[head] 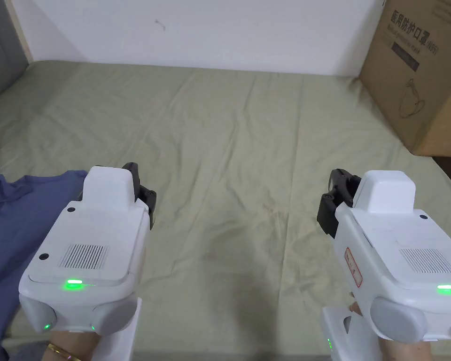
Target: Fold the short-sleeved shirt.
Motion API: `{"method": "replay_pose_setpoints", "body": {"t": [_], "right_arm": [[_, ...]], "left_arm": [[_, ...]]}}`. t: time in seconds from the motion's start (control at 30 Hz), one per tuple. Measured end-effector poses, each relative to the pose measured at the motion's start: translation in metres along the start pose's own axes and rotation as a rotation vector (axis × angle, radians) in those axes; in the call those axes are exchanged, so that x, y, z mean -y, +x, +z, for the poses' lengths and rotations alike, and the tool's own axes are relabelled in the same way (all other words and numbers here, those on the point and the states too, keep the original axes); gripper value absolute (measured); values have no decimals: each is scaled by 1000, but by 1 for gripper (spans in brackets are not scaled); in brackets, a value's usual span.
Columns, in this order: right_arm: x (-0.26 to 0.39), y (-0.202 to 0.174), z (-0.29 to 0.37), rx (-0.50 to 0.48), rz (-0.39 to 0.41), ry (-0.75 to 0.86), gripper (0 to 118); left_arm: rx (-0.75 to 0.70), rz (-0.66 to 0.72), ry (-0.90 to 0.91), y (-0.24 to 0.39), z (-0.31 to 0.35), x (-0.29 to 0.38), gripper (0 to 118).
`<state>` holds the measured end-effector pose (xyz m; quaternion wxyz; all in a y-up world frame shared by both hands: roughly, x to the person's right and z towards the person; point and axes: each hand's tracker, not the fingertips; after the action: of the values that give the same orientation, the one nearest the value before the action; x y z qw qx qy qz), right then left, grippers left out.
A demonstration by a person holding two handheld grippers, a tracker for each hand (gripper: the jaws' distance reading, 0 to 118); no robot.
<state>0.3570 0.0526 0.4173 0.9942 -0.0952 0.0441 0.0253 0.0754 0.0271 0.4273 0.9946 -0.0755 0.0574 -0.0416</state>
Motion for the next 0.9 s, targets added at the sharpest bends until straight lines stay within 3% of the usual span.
{"method": "replay_pose_setpoints", "body": {"t": [0.6, 0.9], "right_arm": [[-8, -11, -4, -30, 19, 1, 0], [-23, -64, -16, -191, 66, 38, 0]], "left_arm": [[-36, 26, 0, -17, 5, 0, 0], [-239, 50, 16, -81, 34, -3, 0]]}}
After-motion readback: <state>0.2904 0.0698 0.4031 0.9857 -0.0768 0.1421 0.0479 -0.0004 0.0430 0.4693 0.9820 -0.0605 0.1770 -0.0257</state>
